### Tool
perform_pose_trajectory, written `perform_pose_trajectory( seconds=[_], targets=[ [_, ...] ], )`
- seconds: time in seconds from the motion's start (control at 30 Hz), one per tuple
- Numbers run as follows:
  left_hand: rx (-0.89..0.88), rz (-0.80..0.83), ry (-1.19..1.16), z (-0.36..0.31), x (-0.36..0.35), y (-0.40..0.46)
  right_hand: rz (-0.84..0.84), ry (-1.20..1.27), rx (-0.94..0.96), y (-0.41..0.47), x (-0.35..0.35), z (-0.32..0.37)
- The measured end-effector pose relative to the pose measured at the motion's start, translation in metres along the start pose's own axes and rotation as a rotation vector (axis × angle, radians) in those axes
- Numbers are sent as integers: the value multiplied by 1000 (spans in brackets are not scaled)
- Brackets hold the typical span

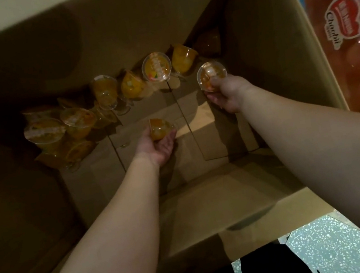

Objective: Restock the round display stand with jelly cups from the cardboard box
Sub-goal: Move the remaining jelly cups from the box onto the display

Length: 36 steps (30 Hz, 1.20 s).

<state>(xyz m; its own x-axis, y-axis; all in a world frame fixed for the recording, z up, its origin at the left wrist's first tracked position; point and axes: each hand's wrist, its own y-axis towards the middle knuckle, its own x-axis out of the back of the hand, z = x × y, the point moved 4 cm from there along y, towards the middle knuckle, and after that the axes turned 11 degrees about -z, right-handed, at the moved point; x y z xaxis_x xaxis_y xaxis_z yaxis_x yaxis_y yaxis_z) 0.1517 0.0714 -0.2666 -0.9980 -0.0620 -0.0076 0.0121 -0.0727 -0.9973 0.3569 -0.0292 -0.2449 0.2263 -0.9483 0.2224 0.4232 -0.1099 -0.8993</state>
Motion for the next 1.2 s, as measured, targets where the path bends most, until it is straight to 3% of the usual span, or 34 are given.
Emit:
perform_pose_trajectory(
  seconds=[0.17,0.33,0.53,0.77,1.0,1.2],
  targets=[
    [-214,-73,246,6,-2,-14,-40,17,18,-11,14,-12],
    [-484,-37,558,17,-15,-69,37,-2,62,-76,48,-17],
    [-640,83,636,67,-30,-172,181,19,200,-174,128,-11],
    [-685,295,866,177,-61,-263,199,321,172,-230,261,-18],
    [-730,384,1129,297,-109,-283,24,585,131,-257,396,-36],
    [-718,379,1319,371,-143,-281,-58,769,48,-244,461,-67]
  ],
)
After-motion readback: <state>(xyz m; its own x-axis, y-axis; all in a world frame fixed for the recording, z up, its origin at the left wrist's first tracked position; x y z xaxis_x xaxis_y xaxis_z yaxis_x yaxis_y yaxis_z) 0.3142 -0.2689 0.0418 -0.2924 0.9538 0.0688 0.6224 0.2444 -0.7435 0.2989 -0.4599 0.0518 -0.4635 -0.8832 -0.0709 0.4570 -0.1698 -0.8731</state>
